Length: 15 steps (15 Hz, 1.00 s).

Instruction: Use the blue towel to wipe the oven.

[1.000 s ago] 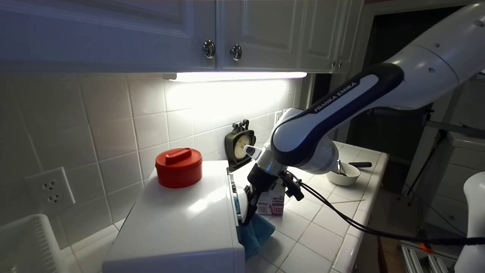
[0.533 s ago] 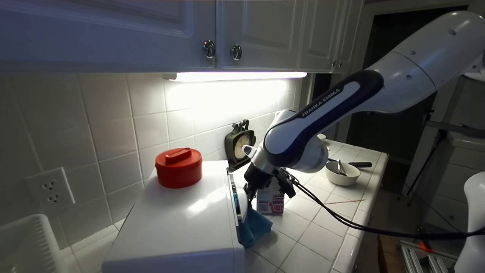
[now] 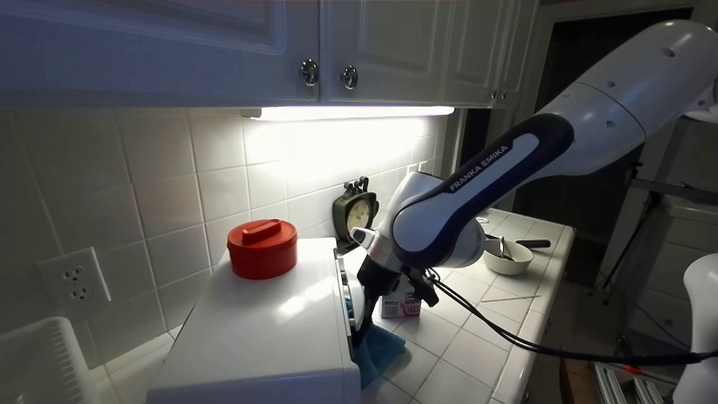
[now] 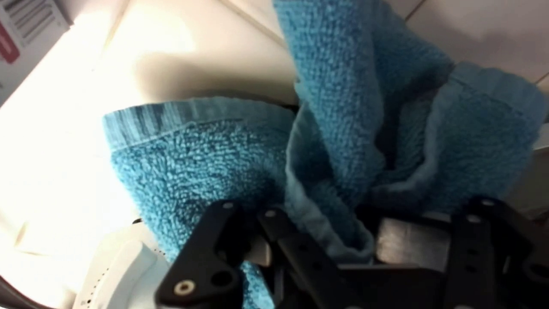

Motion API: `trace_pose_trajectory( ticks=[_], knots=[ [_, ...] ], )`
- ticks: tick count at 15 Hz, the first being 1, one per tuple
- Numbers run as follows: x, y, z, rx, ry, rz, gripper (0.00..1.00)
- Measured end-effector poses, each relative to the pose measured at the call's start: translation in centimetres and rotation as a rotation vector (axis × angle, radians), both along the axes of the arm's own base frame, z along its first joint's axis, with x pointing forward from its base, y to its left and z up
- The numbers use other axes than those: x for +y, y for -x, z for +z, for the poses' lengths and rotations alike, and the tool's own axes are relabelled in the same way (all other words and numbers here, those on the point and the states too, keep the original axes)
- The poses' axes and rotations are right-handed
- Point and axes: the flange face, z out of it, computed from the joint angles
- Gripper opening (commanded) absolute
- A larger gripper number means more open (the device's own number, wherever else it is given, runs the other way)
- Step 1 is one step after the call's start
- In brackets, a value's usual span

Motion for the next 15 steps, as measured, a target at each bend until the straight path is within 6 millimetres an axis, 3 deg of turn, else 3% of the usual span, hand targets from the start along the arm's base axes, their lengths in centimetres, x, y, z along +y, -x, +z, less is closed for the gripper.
trace_pose_trajectory(
  ticks=[6,15],
  knots=[
    [3.7,1.4,-0.1,0.005,0.0,0.079,0.0],
    [11.1,5.8,1.8,0.002,-0.013,0.238,0.0]
  ],
)
